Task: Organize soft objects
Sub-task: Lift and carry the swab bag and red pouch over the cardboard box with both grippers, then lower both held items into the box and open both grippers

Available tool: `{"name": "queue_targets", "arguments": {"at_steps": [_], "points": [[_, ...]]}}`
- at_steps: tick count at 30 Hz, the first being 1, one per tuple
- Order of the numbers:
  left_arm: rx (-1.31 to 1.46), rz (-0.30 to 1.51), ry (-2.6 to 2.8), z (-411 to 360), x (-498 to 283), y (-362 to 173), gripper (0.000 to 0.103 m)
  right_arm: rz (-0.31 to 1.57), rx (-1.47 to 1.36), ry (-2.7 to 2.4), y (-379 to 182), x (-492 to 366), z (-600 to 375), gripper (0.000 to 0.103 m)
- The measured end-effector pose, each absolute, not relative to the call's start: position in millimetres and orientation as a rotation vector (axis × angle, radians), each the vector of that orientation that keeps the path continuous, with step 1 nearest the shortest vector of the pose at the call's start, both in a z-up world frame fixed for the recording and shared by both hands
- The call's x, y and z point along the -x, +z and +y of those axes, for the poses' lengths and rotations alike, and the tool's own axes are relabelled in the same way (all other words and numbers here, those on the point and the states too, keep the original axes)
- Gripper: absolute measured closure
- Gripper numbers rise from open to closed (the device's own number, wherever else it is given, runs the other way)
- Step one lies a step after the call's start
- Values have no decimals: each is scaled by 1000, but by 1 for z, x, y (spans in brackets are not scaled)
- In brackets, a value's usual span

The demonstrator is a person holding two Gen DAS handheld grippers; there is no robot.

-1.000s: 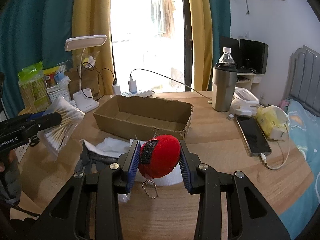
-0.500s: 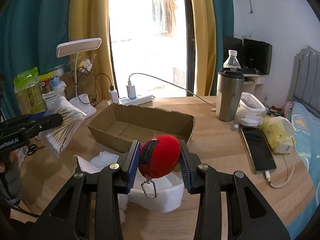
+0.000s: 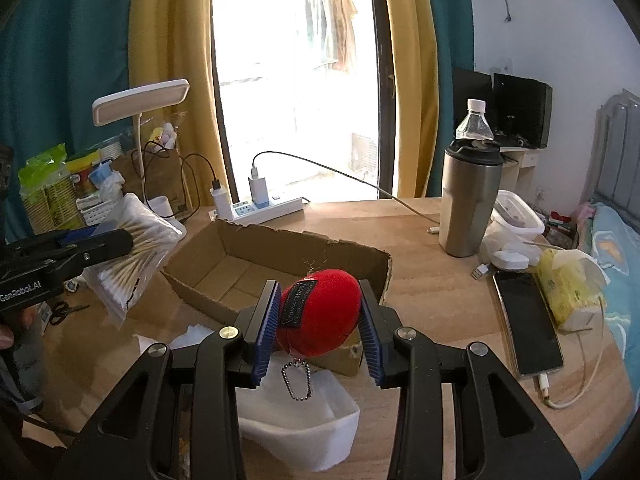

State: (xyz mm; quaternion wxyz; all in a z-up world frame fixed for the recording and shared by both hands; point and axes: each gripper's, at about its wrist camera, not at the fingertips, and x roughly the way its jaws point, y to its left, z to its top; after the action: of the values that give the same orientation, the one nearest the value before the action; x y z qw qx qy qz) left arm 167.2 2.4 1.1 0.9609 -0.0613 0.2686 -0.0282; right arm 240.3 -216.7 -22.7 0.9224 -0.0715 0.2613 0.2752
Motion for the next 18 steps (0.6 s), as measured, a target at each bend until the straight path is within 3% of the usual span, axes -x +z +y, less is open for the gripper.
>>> {"name": "queue_targets", "arguments": {"at_steps": [18], "points": [[128,590,-84,-10,-224,-11,67,599,117,602,-41,-283,-215,63]]}}
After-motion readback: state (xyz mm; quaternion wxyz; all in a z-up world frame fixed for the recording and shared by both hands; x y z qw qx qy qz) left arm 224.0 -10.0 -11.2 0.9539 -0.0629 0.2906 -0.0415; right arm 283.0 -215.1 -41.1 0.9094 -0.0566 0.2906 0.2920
